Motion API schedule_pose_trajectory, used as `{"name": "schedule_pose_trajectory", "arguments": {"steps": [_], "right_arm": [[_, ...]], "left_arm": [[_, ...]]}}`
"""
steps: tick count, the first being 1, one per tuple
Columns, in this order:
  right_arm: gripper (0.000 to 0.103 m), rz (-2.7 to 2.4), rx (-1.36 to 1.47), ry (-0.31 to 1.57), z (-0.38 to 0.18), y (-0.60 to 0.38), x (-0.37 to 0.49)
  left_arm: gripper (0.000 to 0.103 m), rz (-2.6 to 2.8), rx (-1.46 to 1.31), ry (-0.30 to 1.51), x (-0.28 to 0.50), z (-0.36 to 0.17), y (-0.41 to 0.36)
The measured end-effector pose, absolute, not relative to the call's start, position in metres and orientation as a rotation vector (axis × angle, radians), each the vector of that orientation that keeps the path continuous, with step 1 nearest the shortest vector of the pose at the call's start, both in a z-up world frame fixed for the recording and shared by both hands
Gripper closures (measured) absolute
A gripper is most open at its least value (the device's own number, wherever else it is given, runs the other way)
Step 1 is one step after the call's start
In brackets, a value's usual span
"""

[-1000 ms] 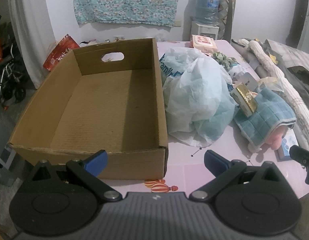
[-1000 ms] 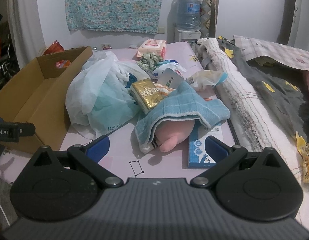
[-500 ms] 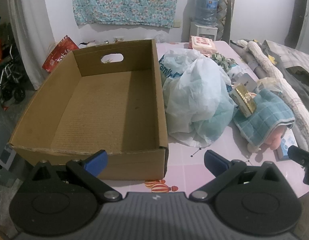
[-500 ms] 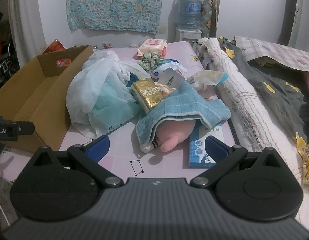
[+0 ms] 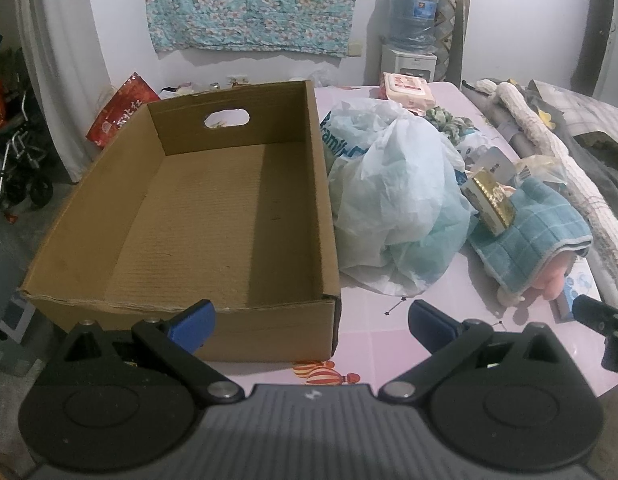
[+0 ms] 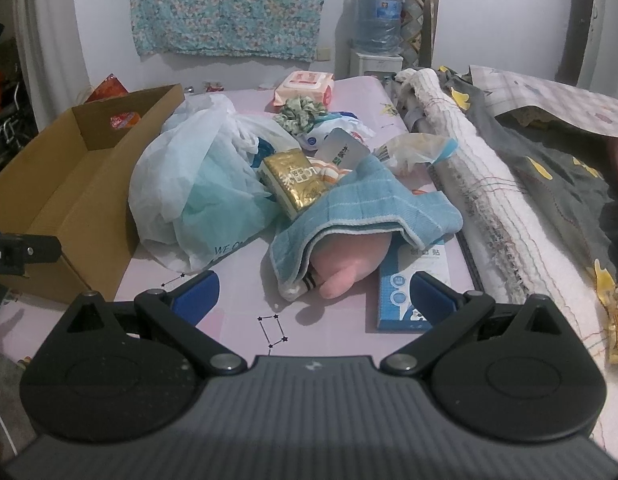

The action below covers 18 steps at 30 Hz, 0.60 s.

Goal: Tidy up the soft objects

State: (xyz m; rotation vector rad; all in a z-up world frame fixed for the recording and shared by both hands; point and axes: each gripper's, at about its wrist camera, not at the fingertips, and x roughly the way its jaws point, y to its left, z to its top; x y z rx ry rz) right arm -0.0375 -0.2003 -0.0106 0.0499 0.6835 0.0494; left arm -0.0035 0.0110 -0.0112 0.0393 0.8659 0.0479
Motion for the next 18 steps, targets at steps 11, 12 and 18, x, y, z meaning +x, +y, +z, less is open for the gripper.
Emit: {"name": "schedule_pose_trajectory", "arguments": {"steps": [11, 12, 18], "right_arm": [[0.001, 0.048, 0.048, 0.687, -0.0133, -0.1998, -0.0363], [0.001, 0.049, 0.048, 0.687, -0.0137, -0.1999, -0.0361], [0.001, 0.051, 0.049, 0.687, -0.0157, -0.2007, -0.0366]], "left_arm": [[0.0, 0.051, 0.041, 0.868, -0.0036, -0.0114, 0.0131], [0.0, 0.052, 0.041, 0.868, -0.0036, -0.0113, 0.0129], [0.0, 0.057, 0.047, 0.868, -0.0041, -0.0121, 0.0131]]}}
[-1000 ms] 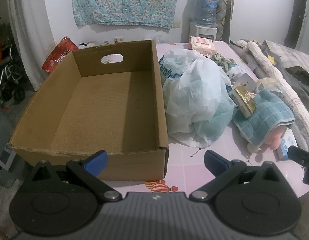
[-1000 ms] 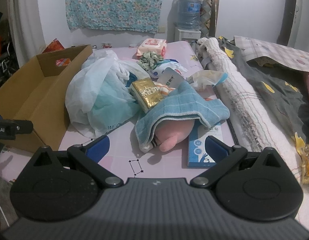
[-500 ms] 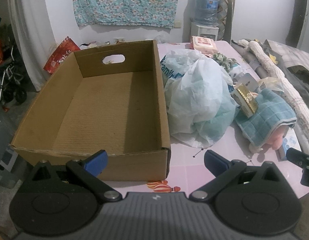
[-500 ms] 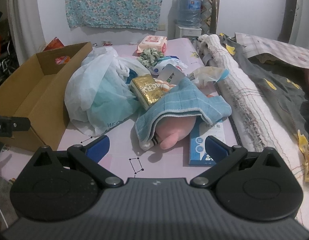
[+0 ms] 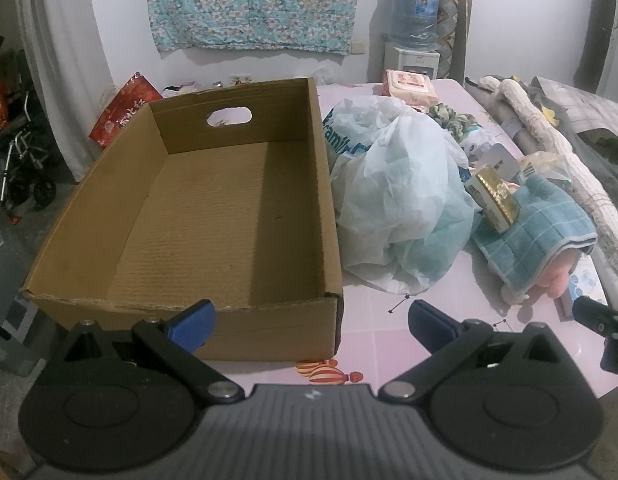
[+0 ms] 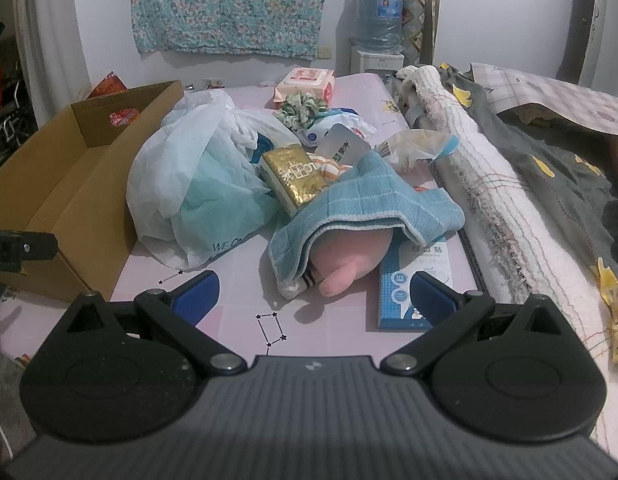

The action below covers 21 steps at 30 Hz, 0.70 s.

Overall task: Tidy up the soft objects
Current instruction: 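Reach the left tool toward the light blue towel on the plush toy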

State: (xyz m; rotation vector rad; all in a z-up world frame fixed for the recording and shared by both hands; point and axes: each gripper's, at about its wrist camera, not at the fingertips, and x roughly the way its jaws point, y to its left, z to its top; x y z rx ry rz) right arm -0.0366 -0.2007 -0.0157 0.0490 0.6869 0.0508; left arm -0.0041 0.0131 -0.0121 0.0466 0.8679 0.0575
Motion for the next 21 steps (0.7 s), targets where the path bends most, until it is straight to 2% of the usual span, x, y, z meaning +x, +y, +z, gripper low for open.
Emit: {"name": "schedule_pose_trajectory", "arguments": {"steps": [16, 19, 21], "right_arm": [[0.001, 0.004, 0.214, 0.56, -0.051, -0.288, -0.076], [0.001, -0.001, 0.288, 0.538, -0.057, -0.312, -0.082], [0.001, 0.005, 0.338, 0.524, -0.06, -0.324, -0.083]], "left_arm": [[0.0, -0.275, 0.07, 0.751, -0.023, -0.01, -0.042], [0.003, -0.349, 0.053, 0.733, -0.022, -0.01, -0.057], [0.01, -0.38, 0.058, 0.731, -0.02, -0.011, -0.068]]}}
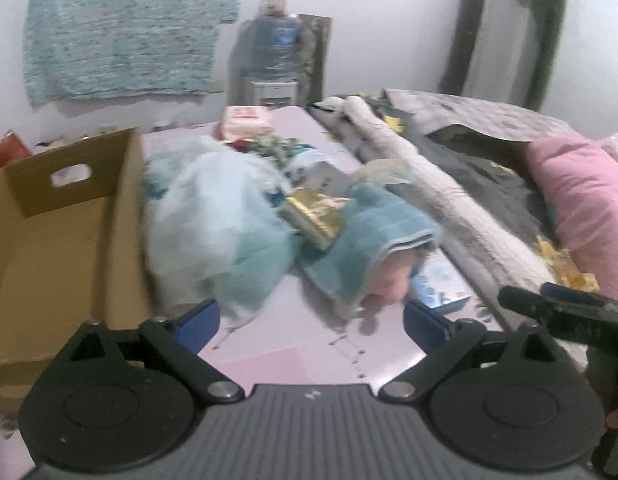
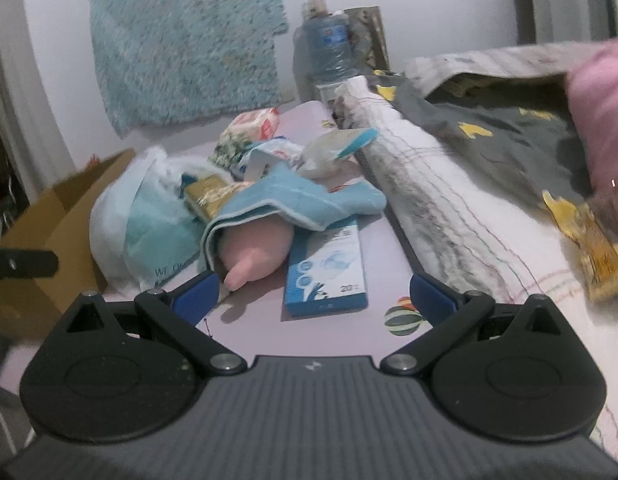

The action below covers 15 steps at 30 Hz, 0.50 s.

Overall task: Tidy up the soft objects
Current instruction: 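Reach the left tool toward the light blue towel on the plush toy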

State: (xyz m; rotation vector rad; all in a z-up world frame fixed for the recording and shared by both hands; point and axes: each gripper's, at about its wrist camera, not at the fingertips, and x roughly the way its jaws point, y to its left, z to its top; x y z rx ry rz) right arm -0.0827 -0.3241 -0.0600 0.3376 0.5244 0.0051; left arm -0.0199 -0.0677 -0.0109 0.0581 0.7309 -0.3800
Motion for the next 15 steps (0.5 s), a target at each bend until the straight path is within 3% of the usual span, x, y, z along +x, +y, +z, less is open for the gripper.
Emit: {"name": "schedule_pose_trajectory", "arguments": {"steps": [4, 8, 10, 15], "right_arm": [[0.001, 0.049, 0.398, 0.479, -0.057, -0.341, -0.075], [0.009, 0.12, 0.428, 0.44, -0.049, -0.349, -0.054], [0.015, 0.156, 0.467, 0.435, -0.048, -0.353, -0.042], [0.049, 0.207, 0.54, 0.456, -0.053, -0.363, -0.015]], "left_arm": [[0.023, -0.425, 0.088, 0.744, -0.013, -0.014, -0.093], [0.039, -0.447, 0.149, 0.737, -0.004, -0.019, -0.117], [0.04, -0.458, 0.178, 0.73, 0.001, -0.023, -0.129], [0.039, -0.488, 0.274, 0.723, 0.02, -0.034, -0.16]]}}
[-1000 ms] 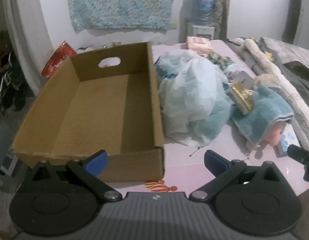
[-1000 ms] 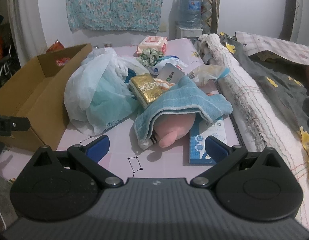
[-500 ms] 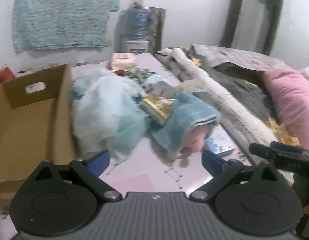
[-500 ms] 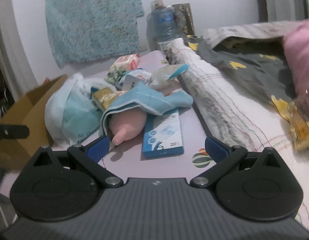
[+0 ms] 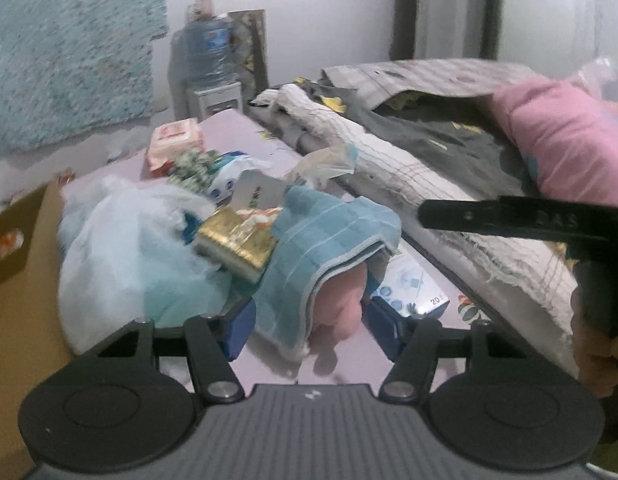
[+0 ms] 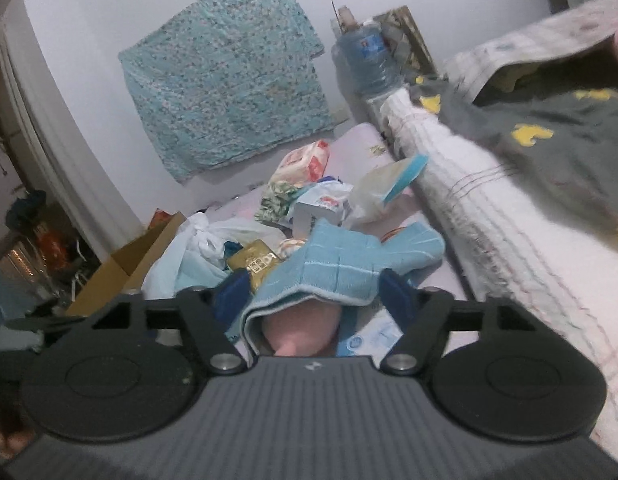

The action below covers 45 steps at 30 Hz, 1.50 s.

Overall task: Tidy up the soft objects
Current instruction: 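Reach the left tool toward the light blue towel on the plush toy, then close the left gripper on the light blue towel and lift it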

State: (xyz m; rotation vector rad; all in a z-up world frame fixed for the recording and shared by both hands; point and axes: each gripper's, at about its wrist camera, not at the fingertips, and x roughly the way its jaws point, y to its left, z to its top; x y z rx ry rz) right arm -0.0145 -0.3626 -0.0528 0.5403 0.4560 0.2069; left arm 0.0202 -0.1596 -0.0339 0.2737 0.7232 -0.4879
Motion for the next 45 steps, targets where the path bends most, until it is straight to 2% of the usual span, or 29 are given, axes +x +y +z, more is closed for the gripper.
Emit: {"name": "schedule_pose_trajectory", "arguments": {"steps": [6, 10, 11, 12, 14, 16, 17, 20, 23, 33, 40, 45], "right_arm": [[0.051, 0.192, 0.586, 0.488, -0.068, -0.373, 0.004], [0.051, 0.167, 0.61, 0.506, -0.079, -0.382, 0.009], [0.051, 0.163, 0.615, 0.509, -0.081, -0.384, 0.009], [0.051, 0.158, 0.622, 0.512, -0.083, -0.386, 0.01], [0.05, 0.152, 0.632, 0.516, -0.086, -0.389, 0.01], [0.05, 0.149, 0.636, 0.518, -0.088, -0.39, 0.012], [0.05, 0.148, 0.638, 0.518, -0.089, -0.391, 0.012], [0.05, 0.148, 0.649, 0.516, -0.092, -0.392, 0.013], [0.05, 0.148, 0.658, 0.519, -0.094, -0.392, 0.013], [0.05, 0.167, 0.649, 0.473, -0.081, -0.387, 0.001], [0.05, 0.257, 0.626, 0.393, -0.054, -0.37, -0.01], [0.05, 0.359, 0.621, 0.375, -0.041, -0.347, -0.011]], "left_arm": [[0.026, -0.494, 0.404, 0.709, 0.048, -0.05, -0.201], [0.028, -0.47, 0.463, 0.726, 0.069, -0.063, -0.222], [0.035, -0.458, 0.476, 0.73, 0.073, -0.066, -0.225], [0.047, -0.448, 0.479, 0.738, 0.077, -0.068, -0.227], [0.059, -0.474, 0.419, 0.762, 0.082, -0.065, -0.223], [0.079, -0.465, 0.378, 0.758, 0.084, -0.059, -0.218], [0.092, -0.454, 0.371, 0.752, 0.084, -0.057, -0.216], [0.098, -0.45, 0.308, 0.767, 0.091, -0.051, -0.207], [0.098, -0.43, 0.237, 0.773, 0.099, -0.048, -0.199], [0.099, -0.394, -0.034, 0.611, 0.09, 0.01, -0.146], [0.099, -0.369, -0.053, 0.486, 0.045, 0.064, -0.102], [0.099, -0.294, -0.008, 0.469, 0.011, 0.09, -0.067]]}}
